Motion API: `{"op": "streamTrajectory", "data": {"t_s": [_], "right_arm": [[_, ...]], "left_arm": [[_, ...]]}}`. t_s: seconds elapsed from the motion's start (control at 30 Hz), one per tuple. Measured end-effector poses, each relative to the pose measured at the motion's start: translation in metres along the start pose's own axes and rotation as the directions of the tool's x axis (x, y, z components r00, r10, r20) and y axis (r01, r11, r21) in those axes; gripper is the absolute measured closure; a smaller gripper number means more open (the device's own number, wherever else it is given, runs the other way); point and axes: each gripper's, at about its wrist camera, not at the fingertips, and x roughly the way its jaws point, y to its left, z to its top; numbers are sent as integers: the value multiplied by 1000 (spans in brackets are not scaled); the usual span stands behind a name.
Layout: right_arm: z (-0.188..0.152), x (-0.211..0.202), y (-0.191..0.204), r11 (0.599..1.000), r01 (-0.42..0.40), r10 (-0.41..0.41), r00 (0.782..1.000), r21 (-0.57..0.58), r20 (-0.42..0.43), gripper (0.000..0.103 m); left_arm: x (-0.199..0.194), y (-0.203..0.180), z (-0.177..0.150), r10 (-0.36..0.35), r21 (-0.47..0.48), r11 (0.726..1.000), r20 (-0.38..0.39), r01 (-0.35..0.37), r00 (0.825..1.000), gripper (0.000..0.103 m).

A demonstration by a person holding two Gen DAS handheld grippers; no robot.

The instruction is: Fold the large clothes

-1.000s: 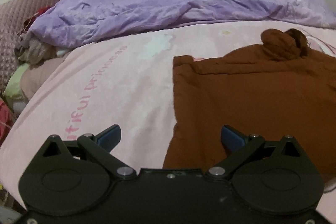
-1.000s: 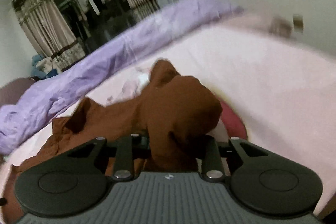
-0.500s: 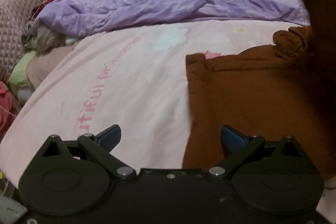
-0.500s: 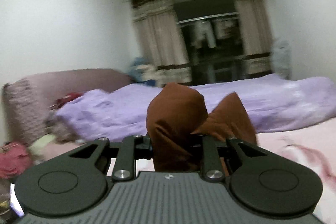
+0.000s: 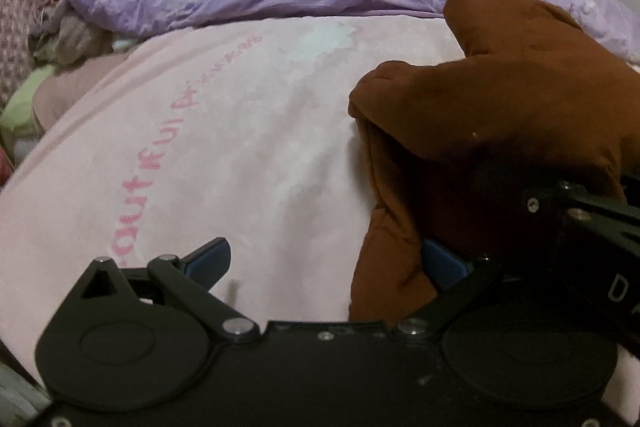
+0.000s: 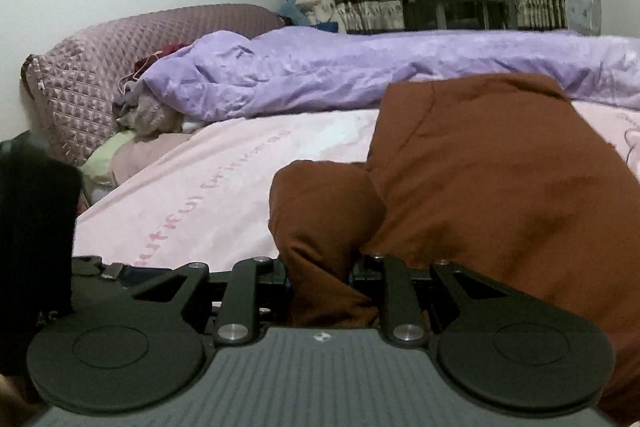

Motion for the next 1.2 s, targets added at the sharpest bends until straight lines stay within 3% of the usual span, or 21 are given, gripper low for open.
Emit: {"op": "streamTrajectory", "data": {"t_s": [0.33, 0.4, 0.6, 0.67, 0.87, 1.07, 1.2], "right_arm": [[-9, 3, 0, 1000, -1, 1, 1000, -7, -18, 77], [-5, -2, 3, 1000, -8, 7, 1000, -28, -24, 73], [16, -31, 10, 995, -53, 53, 999, -79, 2, 46], [24, -39, 8, 997, -57, 57, 998, -56, 13, 31], [30, -72, -1, 997, -73, 72, 995, 15, 67, 30], [34, -107, -23, 996, 78, -82, 979, 31, 184, 35], [26, -100, -47, 943, 331, -328, 926, 15, 185, 35]], "left_arm": [[2, -1, -3, 13, -13, 1000, 7, -12, 1000, 0], [-5, 1, -3, 16, -18, 1000, 10, -15, 1000, 0], [-28, 0, -6, 0, -25, 1000, 29, 1, 1000, 0], [-28, -2, -8, 10, -9, 1000, 27, -10, 1000, 0], [-35, -4, -13, 26, -12, 1000, 34, -25, 999, 0], [-67, -6, -17, -4, -2, 1000, 87, 4, 996, 0], [-98, -8, -10, -87, -9, 996, 162, 89, 983, 0]]}}
